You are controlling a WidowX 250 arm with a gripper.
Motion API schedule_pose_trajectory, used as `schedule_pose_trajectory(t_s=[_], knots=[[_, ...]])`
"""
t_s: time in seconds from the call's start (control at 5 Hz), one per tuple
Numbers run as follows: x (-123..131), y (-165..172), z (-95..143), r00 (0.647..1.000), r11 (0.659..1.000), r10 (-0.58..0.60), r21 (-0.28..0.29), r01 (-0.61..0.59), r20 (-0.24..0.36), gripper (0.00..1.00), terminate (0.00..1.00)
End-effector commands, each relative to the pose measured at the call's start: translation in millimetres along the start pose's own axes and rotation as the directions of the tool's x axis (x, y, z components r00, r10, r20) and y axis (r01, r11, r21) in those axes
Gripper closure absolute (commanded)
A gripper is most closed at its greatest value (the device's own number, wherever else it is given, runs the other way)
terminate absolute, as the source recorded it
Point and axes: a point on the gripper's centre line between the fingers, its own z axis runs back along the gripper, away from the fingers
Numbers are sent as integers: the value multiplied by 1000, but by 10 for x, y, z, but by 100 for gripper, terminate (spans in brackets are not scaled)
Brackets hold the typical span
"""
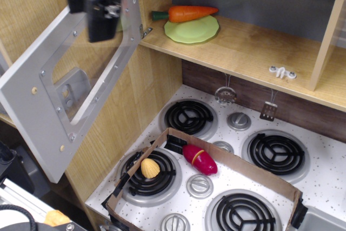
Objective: Close microwave
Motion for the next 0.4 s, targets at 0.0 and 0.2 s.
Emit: schedule_pose_trajectory(t_s=[0.0, 0.2], knots=[[-392, 106, 210, 991, 981, -127, 140, 133, -50, 0, 0], [-527, 165, 179, 977, 971, -194, 125, 204, -91, 0, 0]])
